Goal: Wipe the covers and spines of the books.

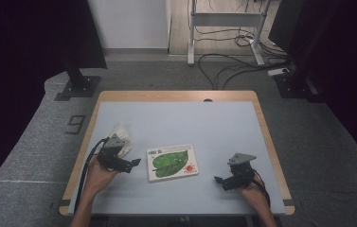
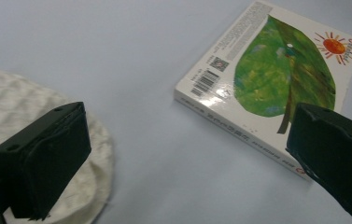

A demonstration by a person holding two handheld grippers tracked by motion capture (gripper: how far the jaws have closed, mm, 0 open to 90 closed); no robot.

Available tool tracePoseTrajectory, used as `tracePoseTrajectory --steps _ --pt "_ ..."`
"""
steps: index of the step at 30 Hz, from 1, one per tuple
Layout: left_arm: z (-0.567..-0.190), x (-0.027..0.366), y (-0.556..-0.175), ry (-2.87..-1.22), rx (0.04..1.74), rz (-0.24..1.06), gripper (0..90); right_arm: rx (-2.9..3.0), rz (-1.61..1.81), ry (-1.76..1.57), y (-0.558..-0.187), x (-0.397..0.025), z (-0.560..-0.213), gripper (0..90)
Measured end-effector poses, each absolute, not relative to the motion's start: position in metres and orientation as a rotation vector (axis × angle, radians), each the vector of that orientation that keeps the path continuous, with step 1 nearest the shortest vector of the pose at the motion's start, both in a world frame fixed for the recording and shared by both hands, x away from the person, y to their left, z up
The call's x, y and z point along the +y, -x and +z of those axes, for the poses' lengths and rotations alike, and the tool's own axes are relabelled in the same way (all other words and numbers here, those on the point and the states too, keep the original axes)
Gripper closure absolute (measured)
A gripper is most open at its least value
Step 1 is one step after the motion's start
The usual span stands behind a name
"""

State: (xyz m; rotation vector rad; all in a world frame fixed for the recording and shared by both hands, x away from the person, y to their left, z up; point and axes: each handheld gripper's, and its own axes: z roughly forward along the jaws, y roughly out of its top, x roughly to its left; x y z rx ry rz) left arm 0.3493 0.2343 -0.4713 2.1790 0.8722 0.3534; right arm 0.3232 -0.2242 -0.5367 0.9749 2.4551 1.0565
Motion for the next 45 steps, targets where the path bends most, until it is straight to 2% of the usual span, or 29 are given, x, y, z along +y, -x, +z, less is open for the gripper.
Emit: tracePoseTrajectory --steps 22,31,45 --pt "-0.518 0.208 -0.343 -2.380 0.814 0.337 0.0 2.457 1.057 -0.978 -0.324 -0.224 -0.537 0.6" --pt "-0.521 0.209 -0.344 -2.366 0.803 0.283 0.0 2.459 1.062 -0.981 -0.324 -0.225 -0.536 1.1" --pt "-0.527 0.190 -0.336 -2.339 0.705 0.247 0.0 2.459 1.075 -0.980 -0.331 -0.227 -0.529 3.3"
